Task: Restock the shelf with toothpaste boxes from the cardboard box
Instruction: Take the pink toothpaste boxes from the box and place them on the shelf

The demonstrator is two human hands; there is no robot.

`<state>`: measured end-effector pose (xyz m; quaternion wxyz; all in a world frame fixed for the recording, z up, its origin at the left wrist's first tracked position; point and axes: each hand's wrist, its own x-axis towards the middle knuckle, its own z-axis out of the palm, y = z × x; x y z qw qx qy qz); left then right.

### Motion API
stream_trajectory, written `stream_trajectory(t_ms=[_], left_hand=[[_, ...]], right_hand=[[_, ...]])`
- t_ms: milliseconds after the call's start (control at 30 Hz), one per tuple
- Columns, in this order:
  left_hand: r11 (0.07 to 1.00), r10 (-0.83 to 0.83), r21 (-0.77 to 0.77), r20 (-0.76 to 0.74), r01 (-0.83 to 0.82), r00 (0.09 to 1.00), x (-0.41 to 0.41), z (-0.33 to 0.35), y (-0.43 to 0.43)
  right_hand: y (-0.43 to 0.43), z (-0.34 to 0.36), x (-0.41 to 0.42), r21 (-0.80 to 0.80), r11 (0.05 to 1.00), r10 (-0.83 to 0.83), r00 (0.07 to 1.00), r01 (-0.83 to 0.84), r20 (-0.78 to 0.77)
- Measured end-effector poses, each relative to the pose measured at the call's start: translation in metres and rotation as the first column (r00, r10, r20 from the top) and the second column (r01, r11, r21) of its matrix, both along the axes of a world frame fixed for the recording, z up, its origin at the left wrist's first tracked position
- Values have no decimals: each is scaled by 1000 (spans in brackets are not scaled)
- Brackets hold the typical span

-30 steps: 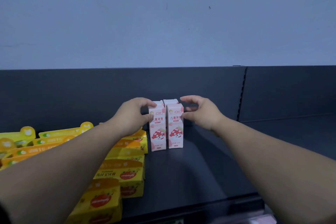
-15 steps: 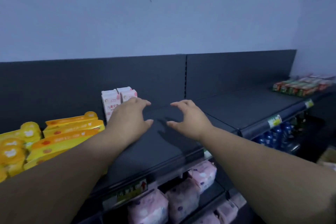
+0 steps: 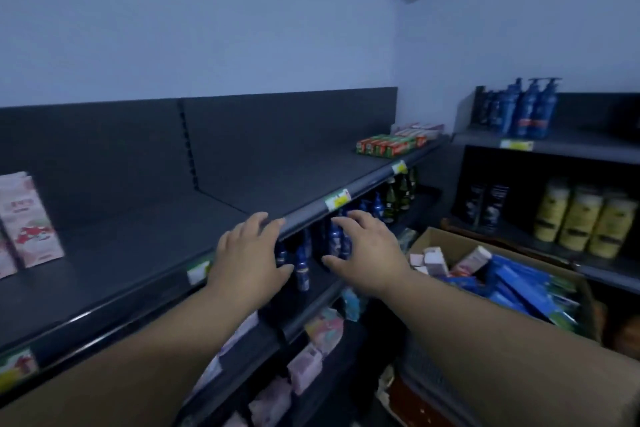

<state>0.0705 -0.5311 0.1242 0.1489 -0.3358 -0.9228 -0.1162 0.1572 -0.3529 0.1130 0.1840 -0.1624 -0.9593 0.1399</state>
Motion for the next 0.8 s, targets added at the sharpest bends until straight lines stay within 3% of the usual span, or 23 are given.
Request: stream_trajectory(t_ms=[400, 800], left_hand=[[985, -167, -24, 158, 173, 973, 140, -68, 215], [967, -239, -54, 163, 251, 957, 129, -96, 330]], right_hand=[[215, -47, 210, 15, 912, -408, 904, 410, 127], [291, -82, 233, -69, 854, -501, 851, 516, 159]])
